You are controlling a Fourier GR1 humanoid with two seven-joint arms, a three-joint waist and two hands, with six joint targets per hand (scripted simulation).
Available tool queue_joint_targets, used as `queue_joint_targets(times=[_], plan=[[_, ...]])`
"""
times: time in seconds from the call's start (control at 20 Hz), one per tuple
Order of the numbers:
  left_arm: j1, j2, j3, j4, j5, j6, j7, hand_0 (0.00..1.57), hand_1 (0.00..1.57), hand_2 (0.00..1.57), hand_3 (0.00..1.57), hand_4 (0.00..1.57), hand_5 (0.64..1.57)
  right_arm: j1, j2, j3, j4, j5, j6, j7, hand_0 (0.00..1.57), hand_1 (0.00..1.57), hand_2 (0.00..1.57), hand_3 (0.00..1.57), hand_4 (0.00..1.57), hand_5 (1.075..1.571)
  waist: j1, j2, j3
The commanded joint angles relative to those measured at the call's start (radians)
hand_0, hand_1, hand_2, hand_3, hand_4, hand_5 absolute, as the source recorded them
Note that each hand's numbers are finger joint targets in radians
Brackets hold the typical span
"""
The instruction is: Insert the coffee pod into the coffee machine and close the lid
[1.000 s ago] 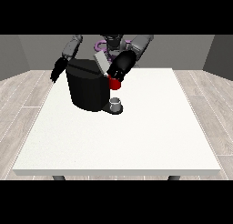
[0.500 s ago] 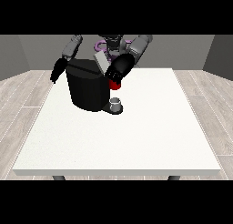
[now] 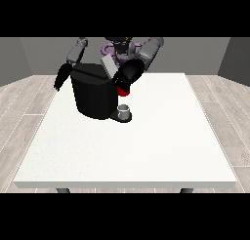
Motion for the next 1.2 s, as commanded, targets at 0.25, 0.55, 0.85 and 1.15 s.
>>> queue_joint_targets(times=[0.25, 0.55, 0.85, 1.15], plan=[[0.01, 0.019, -0.022, -0.01, -0.059, 0.086, -0.016, 0.51, 0.51, 0.78, 0.6, 0.0, 1.571, -0.012, -0.036, -0.041, 0.016, -0.012, 0.005, -0.024, 0.0, 0.0, 0.0, 0.0, 0.21, 1.571, 0.004, 0.027, -0.0011], [-0.019, 0.058, -0.02, 0.013, -0.08, 0.065, -0.022, 0.0, 0.0, 0.57, 0.47, 0.0, 1.571, -0.007, 0.017, 0.004, 0.012, 0.028, -0.042, -0.006, 0.0, 0.0, 0.0, 0.0, 0.0, 1.571, 0.01, 0.027, -0.0013], [0.008, 0.027, 0.003, 0.024, -0.065, 0.08, -0.01, 0.0, 0.0, 0.36, 0.25, 0.0, 1.571, 0.013, 0.024, -0.009, 0.017, -0.007, -0.018, -0.039, 0.0, 0.0, 0.0, 0.0, 0.14, 1.571, 0.013, 0.006, -0.0013], [0.1, -0.065, -0.02, 0.004, -0.043, -0.007, 0.047, 0.0, 0.0, 0.0, 0.0, 0.0, 1.571, 0.118, -0.043, -0.068, 0.103, -0.069, 0.072, -0.041, 0.0, 0.0, 0.0, 0.0, 0.0, 1.571, 0.097, -0.198, -0.0007]])
